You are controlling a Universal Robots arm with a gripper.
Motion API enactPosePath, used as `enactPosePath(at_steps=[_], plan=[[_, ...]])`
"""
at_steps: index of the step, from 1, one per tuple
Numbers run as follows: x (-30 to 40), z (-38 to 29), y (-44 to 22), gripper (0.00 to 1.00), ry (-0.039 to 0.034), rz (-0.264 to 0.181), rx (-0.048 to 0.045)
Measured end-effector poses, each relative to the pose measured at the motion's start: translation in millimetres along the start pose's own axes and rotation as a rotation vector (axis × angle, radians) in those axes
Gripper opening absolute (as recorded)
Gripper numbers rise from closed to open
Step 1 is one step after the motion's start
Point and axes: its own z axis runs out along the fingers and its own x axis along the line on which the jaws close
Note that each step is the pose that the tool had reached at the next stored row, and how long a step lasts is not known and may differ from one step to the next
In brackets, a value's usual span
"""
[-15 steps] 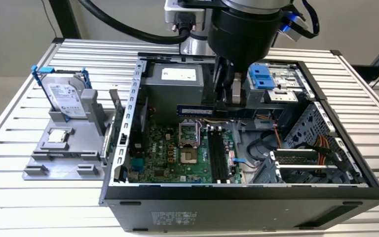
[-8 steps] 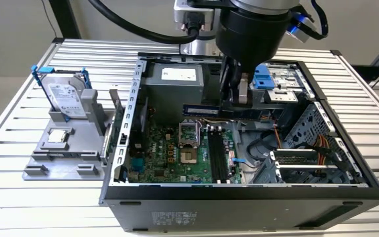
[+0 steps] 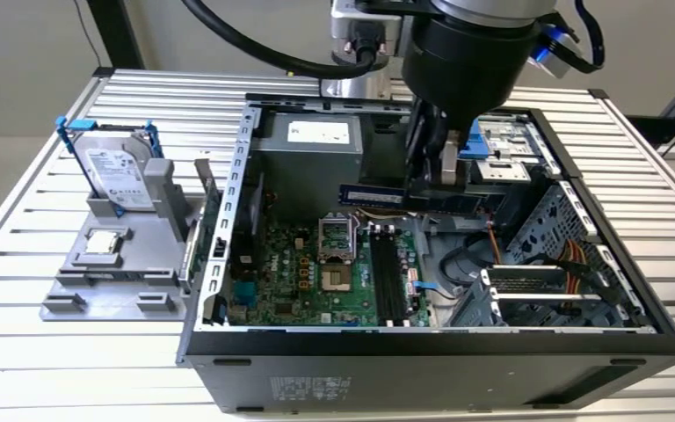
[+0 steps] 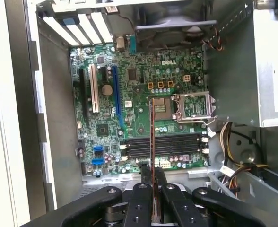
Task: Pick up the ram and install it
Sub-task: 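Pick up the ram and move it above insertion slot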
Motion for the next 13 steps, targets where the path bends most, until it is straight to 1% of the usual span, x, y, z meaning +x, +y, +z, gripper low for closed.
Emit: enactPosePath(at_steps=[5, 13], plan=[[-1.1, -0.1, -8.6, 0.00, -0.0001, 0.016, 0.0001], [-2.8, -0.3, -20.7, 0.00, -0.0002, 0.040, 0.0001]])
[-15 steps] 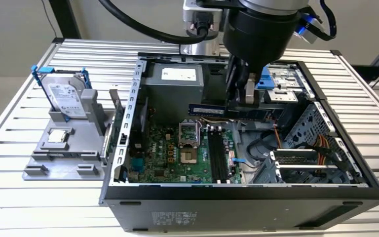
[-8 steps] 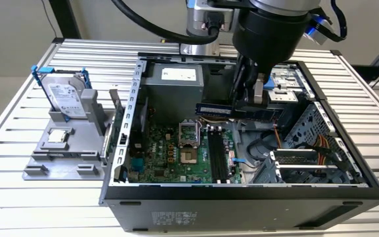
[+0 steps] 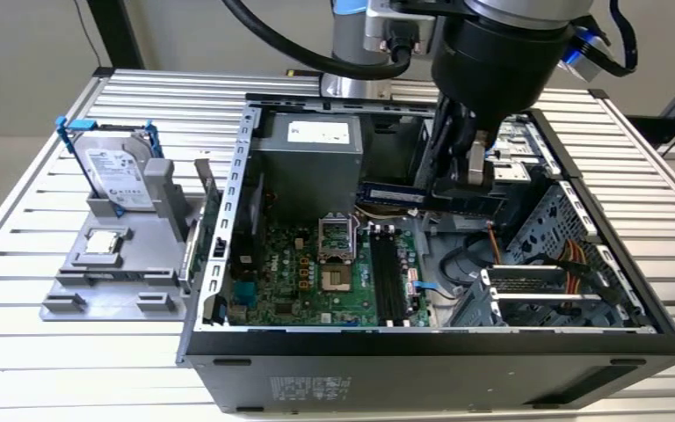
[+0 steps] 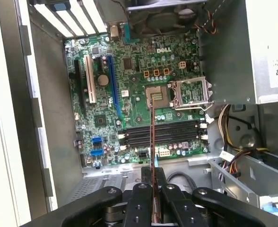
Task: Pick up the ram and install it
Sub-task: 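Pick up the ram and move it above insertion slot, then insert the ram into the slot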
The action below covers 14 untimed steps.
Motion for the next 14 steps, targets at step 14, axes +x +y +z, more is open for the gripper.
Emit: enactPosePath(at_steps=[14], plan=[[-3.0, -0.2, -15.8, 0.00, -0.0004, 0.028, 0.0000]])
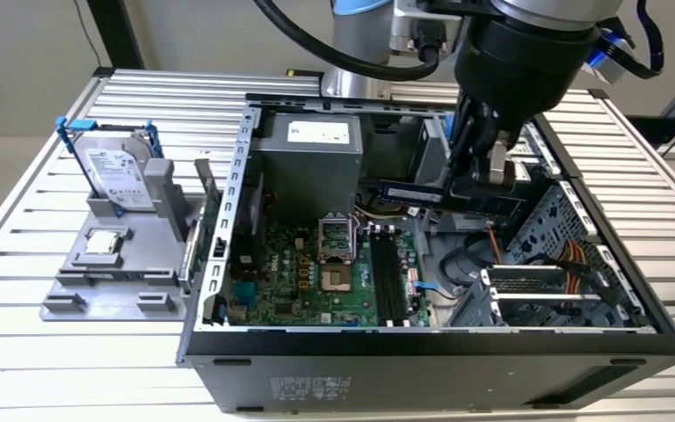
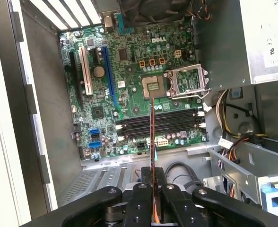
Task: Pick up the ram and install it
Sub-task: 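Insert the ram into the slot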
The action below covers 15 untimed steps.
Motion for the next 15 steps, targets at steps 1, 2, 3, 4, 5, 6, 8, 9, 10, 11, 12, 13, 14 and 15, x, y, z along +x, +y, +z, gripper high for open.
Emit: enactPosePath(at_steps=[1, 2, 3, 4, 5, 6, 8, 9, 10, 11, 12, 13, 14, 15], plan=[[0.0, 0.0, -0.2, 0.00, 0.0000, 0.000, 0.0000], [0.0, 0.0, -0.2, 0.00, 0.0000, 0.000, 0.0000], [-0.1, 0.0, -0.2, 0.00, 0.0000, 0.000, 0.0000], [-0.1, 0.0, -0.2, 0.00, 0.0000, 0.000, 0.0000], [-0.1, 0.0, -0.3, 0.00, 0.0000, 0.000, 0.0000], [-0.2, 0.0, -0.3, 0.00, 0.0000, 0.000, 0.0000], [-0.2, 0.0, -0.3, 0.00, 0.0000, 0.000, 0.0000], [-0.1, 0.0, -0.3, 0.00, 0.0000, 0.000, 0.0000], [-0.2, 0.0, -0.3, 0.00, 0.0000, 0.000, 0.0000], [-0.6, 0.0, -0.2, 0.00, 0.0000, 0.000, 0.0000], [-1.2, 0.0, 0.0, 0.00, 0.0000, 0.000, 0.0000], [-2.5, 0.0, 0.4, 0.00, 0.0000, 0.000, 0.0000], [-4.4, 0.0, 0.8, 0.00, 0.0000, 0.000, 0.0000], [-6.2, 0.0, 1.3, 0.00, 0.0000, 0.000, 0.0000]])
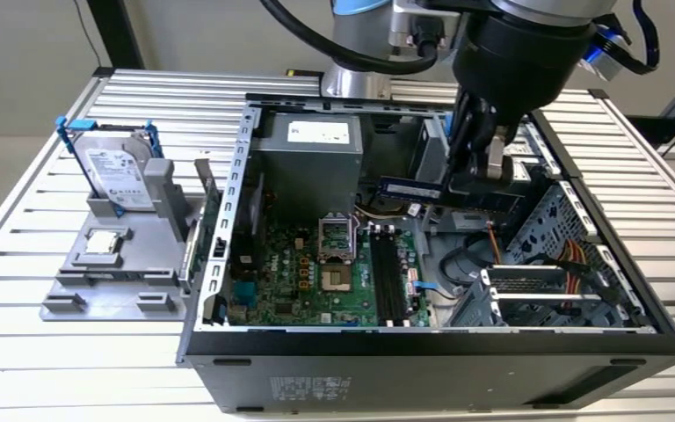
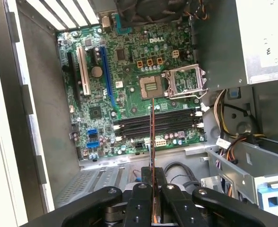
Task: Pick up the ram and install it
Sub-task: 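Insert the ram into the slot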
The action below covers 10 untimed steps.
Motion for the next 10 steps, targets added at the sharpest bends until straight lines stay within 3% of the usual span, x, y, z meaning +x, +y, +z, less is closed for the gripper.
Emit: enactPosePath(at_steps=[5, 10], plan=[[-7.0, 0.1, 1.6, 0.00, 0.0000, -0.001, 0.0000], [-7.9, 0.1, 1.7, 0.00, 0.0000, -0.001, 0.0000]])
